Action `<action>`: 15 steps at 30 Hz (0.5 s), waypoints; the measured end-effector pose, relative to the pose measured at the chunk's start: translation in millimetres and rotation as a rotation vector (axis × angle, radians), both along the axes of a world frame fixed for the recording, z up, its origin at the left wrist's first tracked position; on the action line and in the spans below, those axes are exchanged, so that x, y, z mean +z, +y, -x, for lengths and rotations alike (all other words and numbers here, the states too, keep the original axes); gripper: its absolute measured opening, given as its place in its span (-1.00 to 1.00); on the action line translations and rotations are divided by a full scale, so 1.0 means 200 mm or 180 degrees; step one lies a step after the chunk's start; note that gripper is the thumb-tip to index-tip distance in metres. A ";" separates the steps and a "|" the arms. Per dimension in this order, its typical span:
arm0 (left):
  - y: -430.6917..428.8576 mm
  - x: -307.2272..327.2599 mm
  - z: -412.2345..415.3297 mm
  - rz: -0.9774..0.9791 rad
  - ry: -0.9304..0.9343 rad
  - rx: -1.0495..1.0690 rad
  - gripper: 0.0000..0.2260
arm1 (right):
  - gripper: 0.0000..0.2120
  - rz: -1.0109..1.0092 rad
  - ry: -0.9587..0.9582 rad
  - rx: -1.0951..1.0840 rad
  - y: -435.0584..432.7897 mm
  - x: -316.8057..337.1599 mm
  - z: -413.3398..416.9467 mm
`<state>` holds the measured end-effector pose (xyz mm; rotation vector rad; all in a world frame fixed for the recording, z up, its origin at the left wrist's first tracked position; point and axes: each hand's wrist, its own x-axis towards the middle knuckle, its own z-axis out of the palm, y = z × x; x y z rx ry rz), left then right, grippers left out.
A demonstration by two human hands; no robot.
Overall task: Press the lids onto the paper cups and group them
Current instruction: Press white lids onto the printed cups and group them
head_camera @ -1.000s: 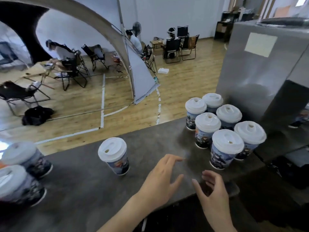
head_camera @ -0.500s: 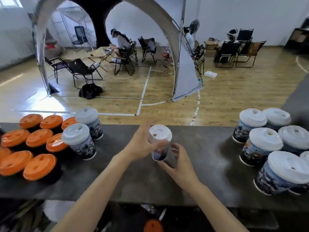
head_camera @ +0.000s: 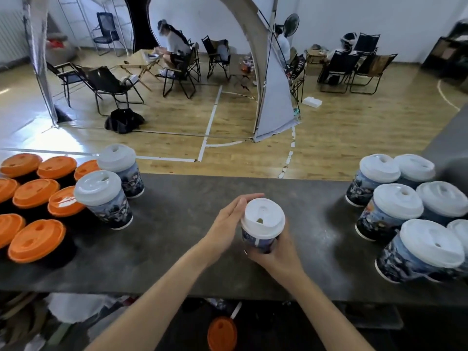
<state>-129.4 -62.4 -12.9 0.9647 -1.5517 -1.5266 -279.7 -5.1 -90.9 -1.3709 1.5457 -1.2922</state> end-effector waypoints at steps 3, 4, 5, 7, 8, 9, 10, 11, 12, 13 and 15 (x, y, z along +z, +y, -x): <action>0.05 -0.07 0.08 0.0217 0.0411 0.0488 -0.69 | -0.12 0.0133 -0.0020 0.0022 0.01 -0.04 -0.01; 0.07 -0.09 0.10 0.0303 0.0478 0.0609 -0.68 | -0.15 0.0176 -0.0018 -0.0008 0.01 -0.05 -0.01; 0.08 -0.11 0.11 0.0389 0.0518 0.0702 -0.67 | -0.15 0.0202 -0.0040 -0.0045 0.02 -0.05 -0.02; 0.11 -0.15 0.13 0.0574 0.0532 0.0846 -0.67 | -0.14 0.0252 -0.0157 -0.0109 0.02 -0.06 -0.01; 0.12 -0.15 0.13 0.0664 0.0496 0.0908 -0.68 | -0.12 0.0278 -0.0205 -0.0134 0.02 -0.06 -0.01; 0.11 -0.15 0.14 0.0698 0.0440 0.0965 -0.68 | -0.11 0.0294 -0.0238 -0.0144 0.01 -0.07 0.00; 0.10 -0.13 0.14 0.0626 0.0390 0.1010 -0.69 | -0.10 0.0291 -0.0260 -0.0144 0.00 -0.08 0.00; 0.08 -0.11 0.13 0.0440 0.0394 0.0975 -0.70 | -0.10 0.0278 -0.0260 -0.0148 0.00 -0.09 0.00; 0.06 -0.08 0.13 0.0213 0.0426 0.0848 -0.70 | -0.11 0.0271 -0.0248 -0.0172 0.00 -0.09 0.00; 0.02 -0.06 0.13 0.0008 0.0438 0.0652 -0.70 | -0.12 0.0259 -0.0223 -0.0189 0.00 -0.09 -0.01; -0.02 -0.02 0.12 -0.0306 0.0268 0.0236 -0.69 | -0.13 0.0166 -0.0200 -0.0139 0.01 -0.10 -0.02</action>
